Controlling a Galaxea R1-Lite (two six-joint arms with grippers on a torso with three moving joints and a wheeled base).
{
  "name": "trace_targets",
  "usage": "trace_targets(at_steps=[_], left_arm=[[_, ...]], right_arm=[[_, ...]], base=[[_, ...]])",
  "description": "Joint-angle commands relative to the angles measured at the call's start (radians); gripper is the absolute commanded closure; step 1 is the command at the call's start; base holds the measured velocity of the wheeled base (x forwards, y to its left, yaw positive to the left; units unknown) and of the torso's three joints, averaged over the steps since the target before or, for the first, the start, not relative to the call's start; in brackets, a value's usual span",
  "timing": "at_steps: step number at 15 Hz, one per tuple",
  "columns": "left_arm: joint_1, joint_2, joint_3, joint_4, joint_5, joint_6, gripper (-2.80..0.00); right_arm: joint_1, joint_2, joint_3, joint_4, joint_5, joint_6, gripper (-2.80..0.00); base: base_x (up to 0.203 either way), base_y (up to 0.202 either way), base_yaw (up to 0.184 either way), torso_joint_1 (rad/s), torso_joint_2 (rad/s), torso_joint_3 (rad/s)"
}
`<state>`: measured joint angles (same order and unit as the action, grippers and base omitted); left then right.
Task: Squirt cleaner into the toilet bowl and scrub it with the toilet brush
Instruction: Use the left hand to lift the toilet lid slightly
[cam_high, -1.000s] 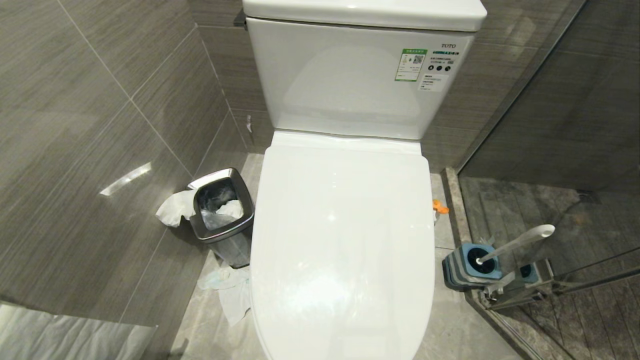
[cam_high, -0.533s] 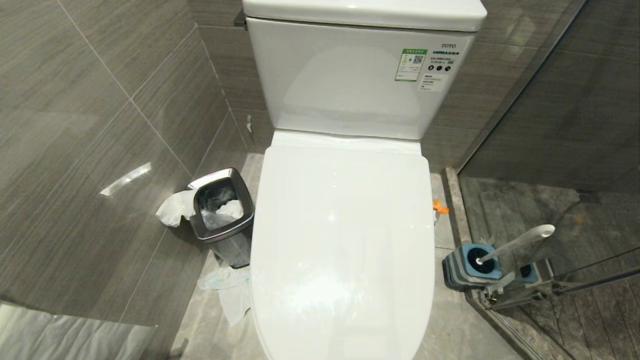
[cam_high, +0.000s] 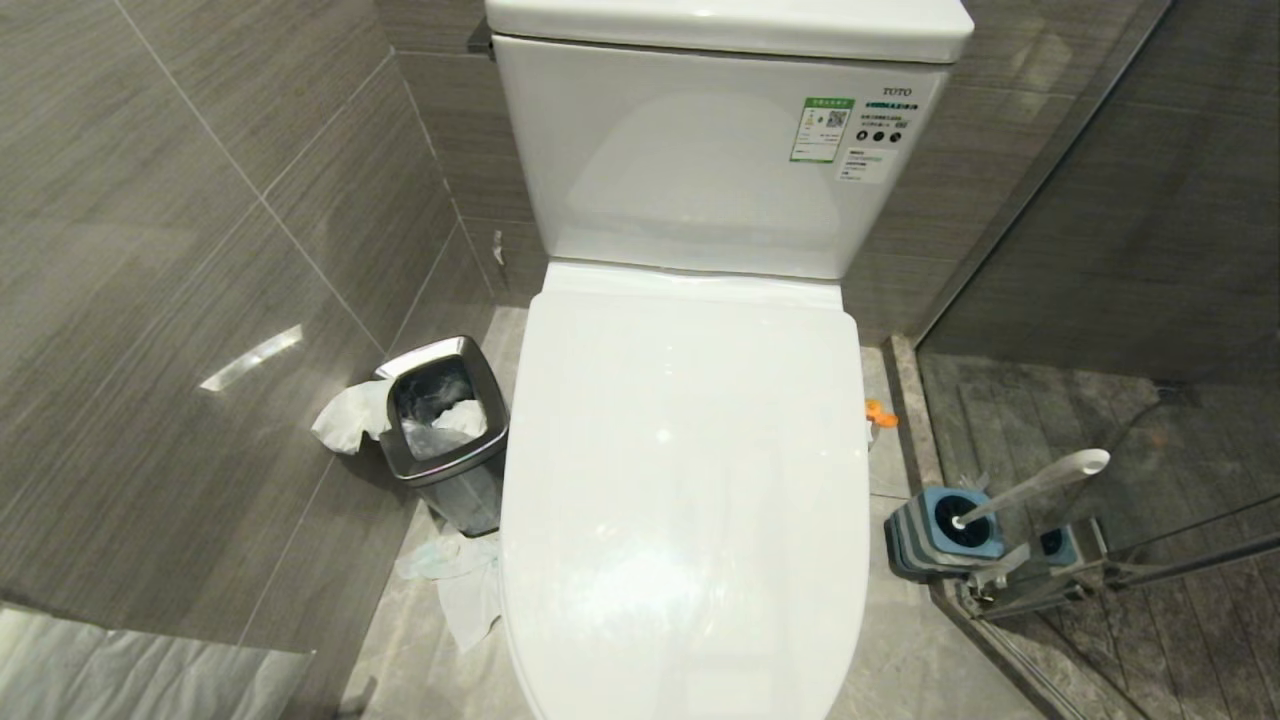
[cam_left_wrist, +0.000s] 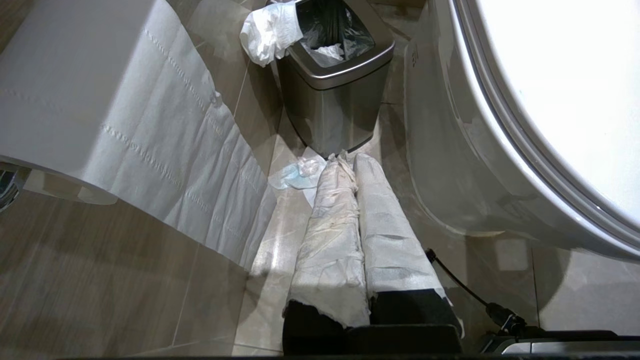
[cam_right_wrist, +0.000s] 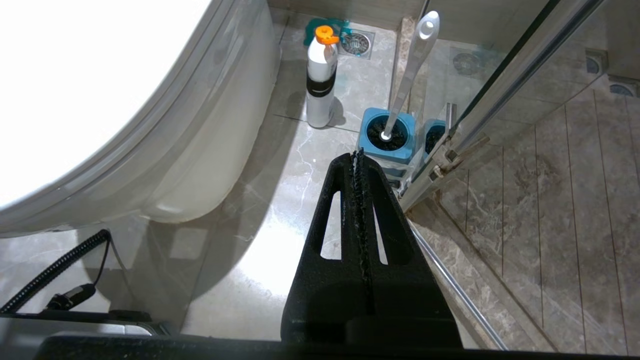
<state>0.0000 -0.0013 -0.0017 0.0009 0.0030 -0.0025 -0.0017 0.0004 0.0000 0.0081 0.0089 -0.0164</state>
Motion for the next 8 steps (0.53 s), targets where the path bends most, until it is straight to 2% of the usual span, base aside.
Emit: trace_targets(at_steps=[1, 4, 8], left_arm=[[0.0, 0.001, 0.0, 0.001, 0.0, 0.001, 0.0], [0.0, 0.001, 0.0, 0.0, 0.0, 0.0, 0.0], [0.0, 0.001, 0.0, 0.001, 0.0, 0.001, 0.0]], right_arm=[[0.0, -0.001, 0.001, -0.001, 0.0, -0.005, 0.0], [0.0, -0.002, 0.0, -0.003, 0.006, -0.112, 0.0], [0.0, -0.002, 0.0, -0.003, 0.006, -0.112, 0.0]], base=[[0.0, 0.0, 0.0, 0.0, 0.0, 0.0], [0.0, 0.0, 0.0, 0.0, 0.0, 0.0], [0.0, 0.0, 0.0, 0.0, 0.0, 0.0]])
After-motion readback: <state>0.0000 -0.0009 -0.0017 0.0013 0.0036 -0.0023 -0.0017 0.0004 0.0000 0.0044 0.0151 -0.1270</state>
